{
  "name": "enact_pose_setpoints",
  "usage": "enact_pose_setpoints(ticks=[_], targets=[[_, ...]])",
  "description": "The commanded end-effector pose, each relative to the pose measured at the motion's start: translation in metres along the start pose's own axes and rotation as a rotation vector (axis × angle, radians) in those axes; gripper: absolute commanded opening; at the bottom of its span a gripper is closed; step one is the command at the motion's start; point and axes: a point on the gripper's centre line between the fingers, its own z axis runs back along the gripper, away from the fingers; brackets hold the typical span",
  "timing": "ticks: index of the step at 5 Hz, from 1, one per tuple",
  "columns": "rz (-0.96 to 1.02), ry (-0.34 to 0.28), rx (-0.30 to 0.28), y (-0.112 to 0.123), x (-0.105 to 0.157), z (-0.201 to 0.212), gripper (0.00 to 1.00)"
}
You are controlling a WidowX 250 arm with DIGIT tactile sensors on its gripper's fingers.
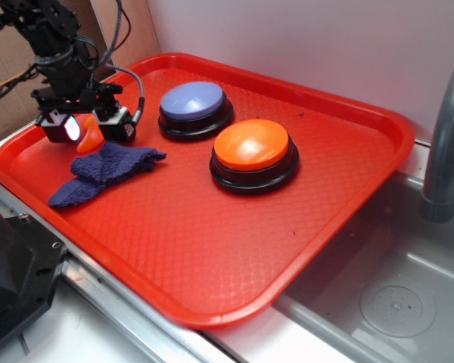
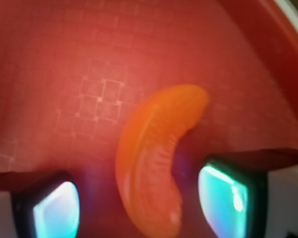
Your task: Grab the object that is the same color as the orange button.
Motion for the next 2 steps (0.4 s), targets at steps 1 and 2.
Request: enact_pose_setpoints(ticks=[1, 2], targets=[[0.041, -0.038, -0.047, 0.0072, -0.0018, 0.0034, 0.0], [0.05, -0.029, -0.048, 0.007, -0.0025, 0.0002, 0.0]])
